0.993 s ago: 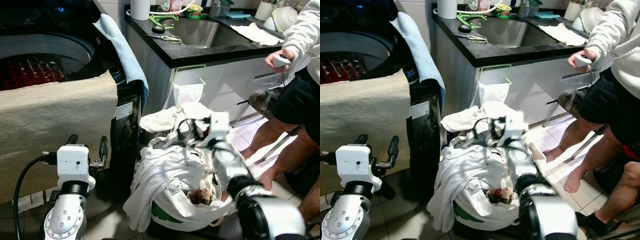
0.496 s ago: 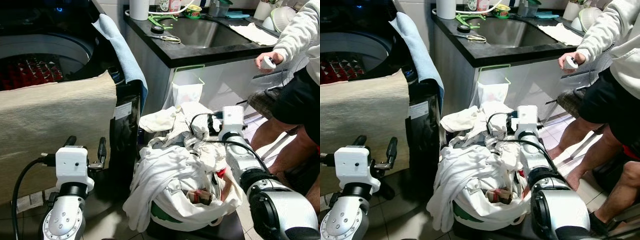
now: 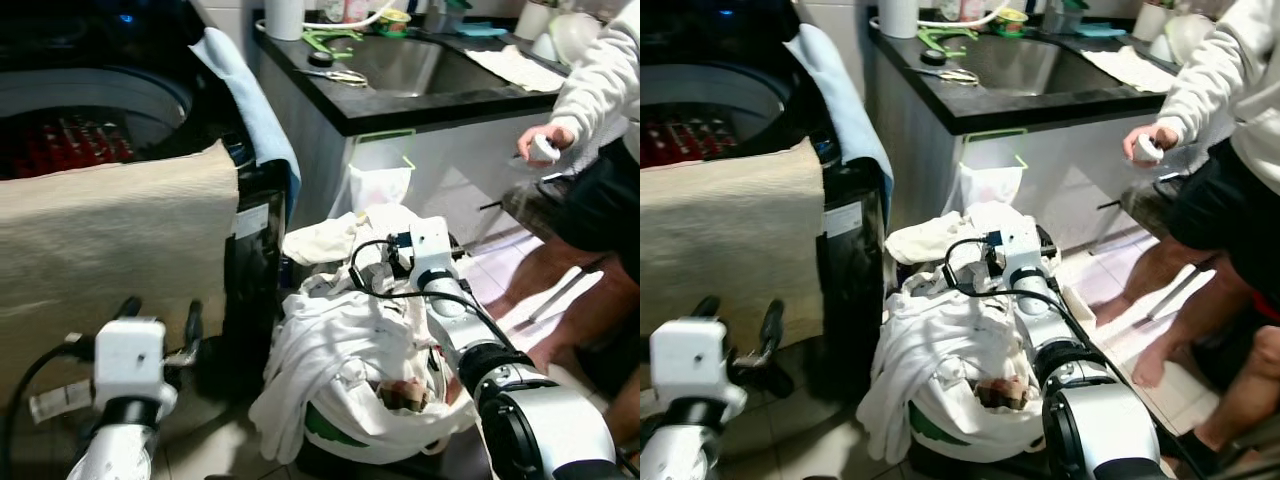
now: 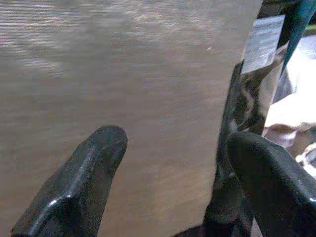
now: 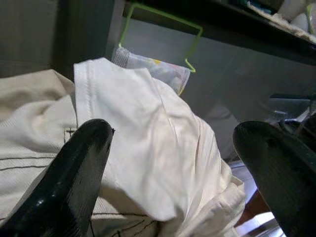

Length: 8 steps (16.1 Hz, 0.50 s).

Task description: Clothes washing

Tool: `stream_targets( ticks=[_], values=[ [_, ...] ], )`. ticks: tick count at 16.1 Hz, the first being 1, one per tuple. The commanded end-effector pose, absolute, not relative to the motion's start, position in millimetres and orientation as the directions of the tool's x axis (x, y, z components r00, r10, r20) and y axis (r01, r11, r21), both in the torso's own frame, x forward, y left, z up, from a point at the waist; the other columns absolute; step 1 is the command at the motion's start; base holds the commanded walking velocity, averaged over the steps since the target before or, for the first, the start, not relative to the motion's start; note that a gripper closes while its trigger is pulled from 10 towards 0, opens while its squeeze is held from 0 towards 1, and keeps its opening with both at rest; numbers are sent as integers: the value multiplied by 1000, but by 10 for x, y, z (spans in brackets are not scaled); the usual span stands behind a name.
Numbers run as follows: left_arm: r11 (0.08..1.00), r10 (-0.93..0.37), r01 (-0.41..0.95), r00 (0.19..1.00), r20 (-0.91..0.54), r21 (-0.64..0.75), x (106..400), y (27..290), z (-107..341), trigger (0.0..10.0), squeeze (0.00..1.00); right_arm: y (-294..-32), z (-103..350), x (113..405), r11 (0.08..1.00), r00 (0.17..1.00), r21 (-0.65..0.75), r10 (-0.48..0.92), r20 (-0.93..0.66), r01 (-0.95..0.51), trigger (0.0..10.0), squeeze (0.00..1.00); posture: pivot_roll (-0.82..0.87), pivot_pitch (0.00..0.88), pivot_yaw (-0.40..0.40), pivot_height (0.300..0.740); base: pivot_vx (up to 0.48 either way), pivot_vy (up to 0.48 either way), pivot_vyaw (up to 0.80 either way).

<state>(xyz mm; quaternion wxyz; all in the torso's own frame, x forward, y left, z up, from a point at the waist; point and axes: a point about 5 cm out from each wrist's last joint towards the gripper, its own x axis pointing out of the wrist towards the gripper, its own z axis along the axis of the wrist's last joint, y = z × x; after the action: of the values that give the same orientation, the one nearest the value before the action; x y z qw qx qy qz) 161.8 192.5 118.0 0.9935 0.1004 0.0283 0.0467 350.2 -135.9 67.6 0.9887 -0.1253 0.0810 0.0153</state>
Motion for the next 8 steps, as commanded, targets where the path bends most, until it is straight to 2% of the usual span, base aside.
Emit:
stream_targets(
  ticks=[1,4,8],
  values=[
    [977,86,-76,996,-40,199,1591,1909,1230,10000,0,-1384,692,3509,964,988,-262,-1,-152,-39,10000,0,351,0,-109,727,0,0,0],
    [973,80,-66,995,-59,221,1482,1929,1276,10000,0,-1402,666,3488,960,989,-280,-24,-149,-19,10000,0,371,3,-94,727,0,0,0],
    [970,85,-58,991,-105,236,1283,1960,1333,10000,0,-1400,636,3444,957,992,-289,-44,-121,7,10000,0,379,73,-74,727,0,0,0]
  ],
)
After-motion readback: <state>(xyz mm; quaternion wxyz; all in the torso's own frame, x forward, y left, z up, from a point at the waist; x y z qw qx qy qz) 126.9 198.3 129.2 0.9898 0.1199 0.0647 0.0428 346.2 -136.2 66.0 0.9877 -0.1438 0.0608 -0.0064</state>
